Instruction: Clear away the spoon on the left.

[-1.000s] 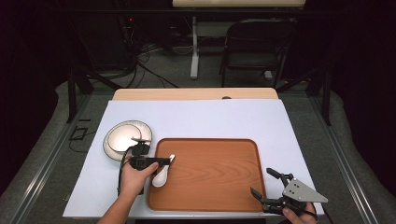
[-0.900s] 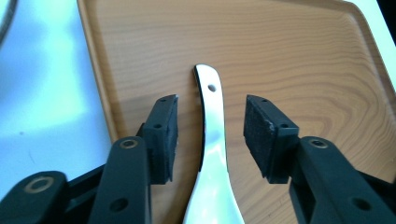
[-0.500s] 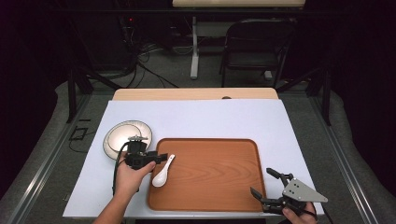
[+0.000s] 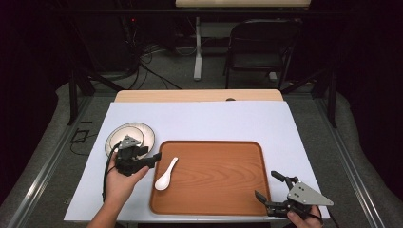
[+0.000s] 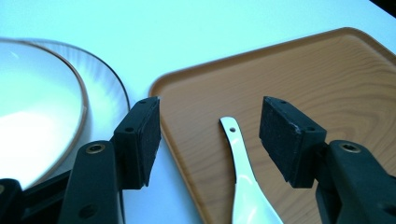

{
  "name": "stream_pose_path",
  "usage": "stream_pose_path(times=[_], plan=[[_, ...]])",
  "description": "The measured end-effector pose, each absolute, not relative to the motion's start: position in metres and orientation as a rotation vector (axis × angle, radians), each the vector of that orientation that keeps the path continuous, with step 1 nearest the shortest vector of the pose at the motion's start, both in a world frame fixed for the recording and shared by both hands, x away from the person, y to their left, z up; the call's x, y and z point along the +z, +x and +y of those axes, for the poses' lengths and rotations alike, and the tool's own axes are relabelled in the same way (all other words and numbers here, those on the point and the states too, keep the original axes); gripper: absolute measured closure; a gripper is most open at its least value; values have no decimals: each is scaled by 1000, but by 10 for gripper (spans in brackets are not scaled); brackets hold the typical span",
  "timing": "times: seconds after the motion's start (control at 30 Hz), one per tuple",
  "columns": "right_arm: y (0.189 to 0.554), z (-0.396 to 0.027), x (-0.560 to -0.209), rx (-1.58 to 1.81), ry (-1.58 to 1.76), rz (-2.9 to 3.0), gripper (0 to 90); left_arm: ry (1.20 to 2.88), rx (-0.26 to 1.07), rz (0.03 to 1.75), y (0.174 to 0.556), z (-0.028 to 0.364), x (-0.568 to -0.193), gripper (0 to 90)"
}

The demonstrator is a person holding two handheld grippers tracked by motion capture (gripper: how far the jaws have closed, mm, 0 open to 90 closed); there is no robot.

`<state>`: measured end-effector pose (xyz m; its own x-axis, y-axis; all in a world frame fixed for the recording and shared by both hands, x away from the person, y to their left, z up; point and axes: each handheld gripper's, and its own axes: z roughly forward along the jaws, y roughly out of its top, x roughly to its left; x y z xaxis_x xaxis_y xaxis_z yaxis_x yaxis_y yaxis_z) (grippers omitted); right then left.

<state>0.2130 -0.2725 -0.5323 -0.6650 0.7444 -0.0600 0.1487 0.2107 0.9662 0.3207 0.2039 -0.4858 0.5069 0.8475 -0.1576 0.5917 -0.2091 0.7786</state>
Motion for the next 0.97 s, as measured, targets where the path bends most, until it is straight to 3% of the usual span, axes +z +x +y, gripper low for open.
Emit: stream_pose_path(times=[0.5,0.97], plan=[[213,-272,-532,1478,824,1964,144,1845,522,1097,290,220,-495,378],[213,-272,-533,1477,824,1967,144,1803,476,1135,287,229,-515,376]])
